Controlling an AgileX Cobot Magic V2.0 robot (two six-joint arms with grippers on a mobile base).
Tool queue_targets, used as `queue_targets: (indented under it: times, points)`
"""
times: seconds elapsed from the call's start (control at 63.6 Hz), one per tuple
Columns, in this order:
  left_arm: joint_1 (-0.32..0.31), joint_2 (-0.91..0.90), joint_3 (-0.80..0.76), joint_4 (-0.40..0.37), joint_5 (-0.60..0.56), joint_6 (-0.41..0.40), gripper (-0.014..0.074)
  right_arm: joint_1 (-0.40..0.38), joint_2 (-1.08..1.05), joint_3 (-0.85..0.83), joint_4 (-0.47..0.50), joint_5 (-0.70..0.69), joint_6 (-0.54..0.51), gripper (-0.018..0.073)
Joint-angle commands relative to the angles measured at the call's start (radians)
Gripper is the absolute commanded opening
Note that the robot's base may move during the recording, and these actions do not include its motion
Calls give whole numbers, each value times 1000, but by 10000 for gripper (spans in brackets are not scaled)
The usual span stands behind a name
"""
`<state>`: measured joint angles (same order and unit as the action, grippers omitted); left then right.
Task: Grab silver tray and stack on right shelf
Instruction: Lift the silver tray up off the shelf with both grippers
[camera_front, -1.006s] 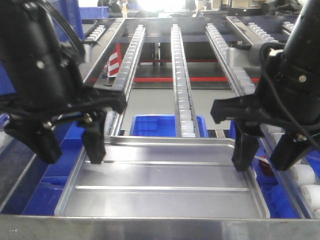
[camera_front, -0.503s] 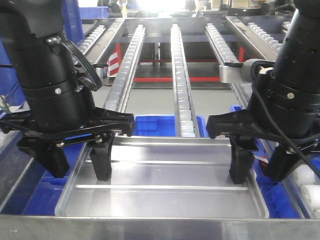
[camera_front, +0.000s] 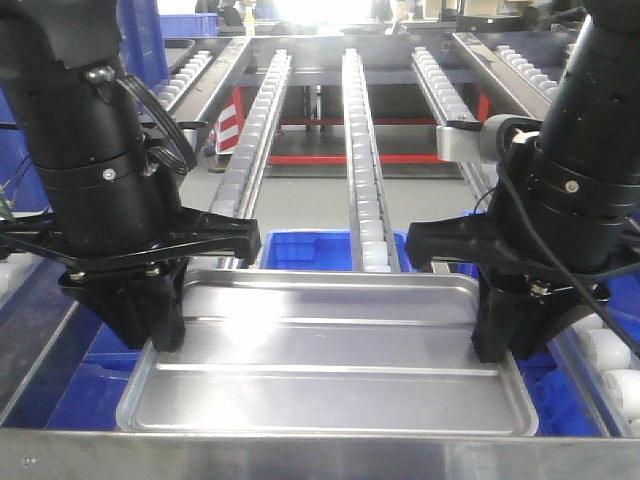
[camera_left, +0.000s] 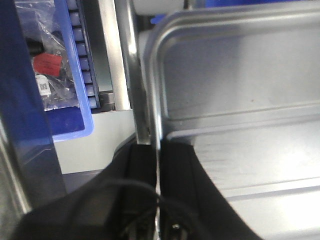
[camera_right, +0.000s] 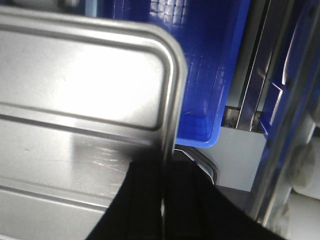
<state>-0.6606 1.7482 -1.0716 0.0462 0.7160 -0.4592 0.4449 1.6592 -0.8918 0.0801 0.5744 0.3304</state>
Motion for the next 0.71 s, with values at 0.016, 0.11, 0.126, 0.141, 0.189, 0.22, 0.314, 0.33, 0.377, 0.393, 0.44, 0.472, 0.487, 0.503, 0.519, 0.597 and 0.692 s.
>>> queue_targets:
  times: [0.016,0.11,0.126,0.141,0.189,0.22,0.314,0.33,0.377,0.393,0.44,0.472,0.487,0.503,0.519,0.597,0.692]
  points:
    - [-3,-32,-20,9,-27,-8,-94,-4,-20,-14,-28,-7,-16,53]
    - [-3,-36,-20,34,-17,-61,-94,-4,-30,-17,-29,12,-16,53]
    - [-3,-38,-20,41,-14,-67,-94,-4,-32,-17,-29,14,-16,53]
    - [-3,-41,-20,43,-12,-72,-94,-4,-36,-17,-30,18,-16,53]
    - [-3,-54,-20,45,-7,-72,-94,-4,-55,-19,-32,30,-16,53]
    - [-3,-63,-20,45,-6,-72,-94,-4,-69,-19,-38,35,-16,53]
    - [-3,-99,-27,45,8,-72,-94,-4,-119,-32,-64,60,-16,54]
    - [-3,-105,-30,45,11,-72,-94,-4,-128,-37,-69,67,-16,55]
    - [-3,-130,-37,45,22,-72,-94,-4,-158,-52,-80,94,-16,57]
    - [-3,-137,-42,45,30,-72,-94,-4,-166,-58,-87,103,-16,57]
    - [-3,-156,-55,45,44,-72,-94,-4,-193,-78,-101,131,-16,57]
    - [-3,-174,-65,45,61,-72,-94,-4,-210,-93,-115,149,-16,57]
    - [-3,-182,-71,45,69,-72,-94,-4,-218,-100,-119,158,-16,57]
    - [-3,-189,-78,49,78,-72,-94,-4,-227,-111,-122,166,-16,57]
    - [-3,-196,-88,51,88,-72,-94,-4,-236,-118,-125,174,-16,57]
    - [-17,-234,-128,88,144,-72,-94,-4,-283,-152,-127,204,-16,57]
    - [-46,-264,-193,142,206,-84,-94,-4,-325,-197,-128,236,-16,57]
